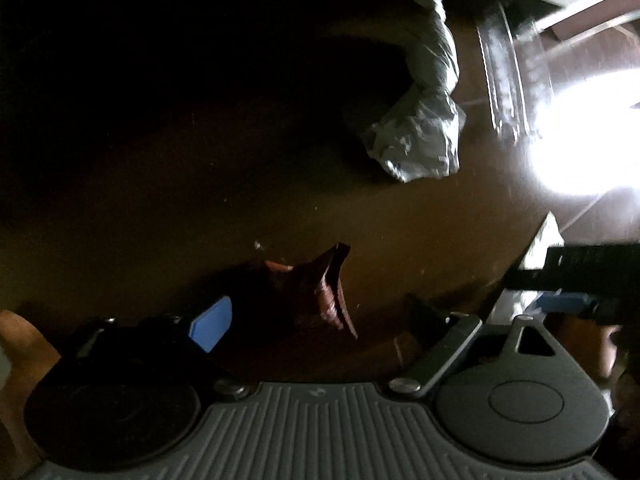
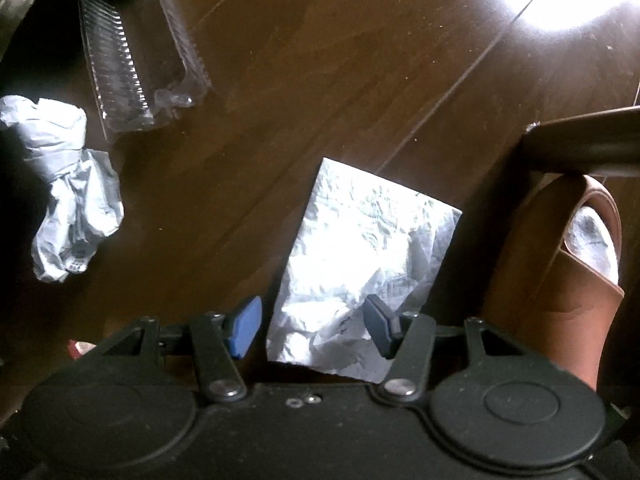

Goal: Collect trash
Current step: 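Grasp a brown wrapper with the left gripper while the right grasps a white tissue, then lift wrapper and tissue and carry them over the green bin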

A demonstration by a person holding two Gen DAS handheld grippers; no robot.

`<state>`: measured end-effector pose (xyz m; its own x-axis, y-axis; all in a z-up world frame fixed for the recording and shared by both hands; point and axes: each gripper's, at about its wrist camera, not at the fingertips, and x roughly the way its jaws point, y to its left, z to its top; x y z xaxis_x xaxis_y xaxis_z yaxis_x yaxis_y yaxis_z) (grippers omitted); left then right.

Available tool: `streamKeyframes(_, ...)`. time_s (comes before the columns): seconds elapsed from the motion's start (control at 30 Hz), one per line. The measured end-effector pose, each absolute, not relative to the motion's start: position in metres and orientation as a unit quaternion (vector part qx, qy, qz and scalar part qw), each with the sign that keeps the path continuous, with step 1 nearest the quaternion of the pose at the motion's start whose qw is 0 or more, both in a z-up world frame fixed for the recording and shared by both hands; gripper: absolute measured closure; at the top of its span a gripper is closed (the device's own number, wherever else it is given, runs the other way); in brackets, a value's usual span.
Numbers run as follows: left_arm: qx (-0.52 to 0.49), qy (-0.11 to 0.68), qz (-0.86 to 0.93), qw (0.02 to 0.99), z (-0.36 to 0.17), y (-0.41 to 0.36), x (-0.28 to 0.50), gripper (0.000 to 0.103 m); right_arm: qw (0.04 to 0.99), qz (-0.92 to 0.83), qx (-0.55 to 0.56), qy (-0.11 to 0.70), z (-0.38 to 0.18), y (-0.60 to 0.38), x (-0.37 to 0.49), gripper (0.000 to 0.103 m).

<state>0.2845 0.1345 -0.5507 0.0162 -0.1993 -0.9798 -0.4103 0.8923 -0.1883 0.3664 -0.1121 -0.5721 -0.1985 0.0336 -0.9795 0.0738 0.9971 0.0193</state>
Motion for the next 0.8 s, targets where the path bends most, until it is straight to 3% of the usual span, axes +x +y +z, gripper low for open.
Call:
streamKeyframes(0.03,-0.225,0.697,0.080,0.676,-0.553,0.136,0.285,0.012,0.632,-0.014,0.031,0.775,-0.574,-0.111,0.364,0.048)
streamKeyframes(0.1,-0.238,0.701,0.085,0.667,-0.558,0.139,0.284,0.034,0.633,-0.015,0.021,0.773,-0.578,-0.108,0.359,0.050)
streamKeyframes(0.13,-0.243,0.702,0.089,0.663,-0.561,0.140,0.284,0.038,0.635,-0.017,0.018,0.772,-0.578,-0.107,0.357,0.050)
streamKeyframes(0.27,-0.265,0.701,0.098,0.655,-0.567,0.146,0.281,0.039,0.636,-0.017,0.008,0.771,-0.582,-0.098,0.354,0.049)
streamKeyframes(0.37,-0.271,0.699,0.097,0.654,-0.571,0.148,0.279,0.050,0.630,-0.013,0.008,0.776,-0.579,-0.094,0.354,0.050)
streamKeyframes(0.43,-0.274,0.700,0.098,0.652,-0.572,0.150,0.279,0.053,0.631,-0.013,0.007,0.775,-0.580,-0.095,0.357,0.055)
streamKeyframes(0.53,-0.284,0.696,0.101,0.652,-0.572,0.150,0.276,0.056,0.634,-0.012,0.004,0.773,-0.577,-0.093,0.358,0.075)
streamKeyframes(0.57,-0.290,0.694,0.100,0.651,-0.572,0.150,0.275,0.059,0.633,-0.011,-0.001,0.774,-0.576,-0.092,0.359,0.091)
streamKeyframes(0.6,-0.295,0.692,0.098,0.651,-0.572,0.150,0.275,0.063,0.631,-0.009,-0.001,0.776,-0.576,-0.092,0.359,0.098)
streamKeyframes(0.8,-0.295,0.688,0.090,0.657,-0.566,0.149,0.273,0.073,0.635,0.000,0.001,0.773,-0.565,-0.087,0.359,0.100)
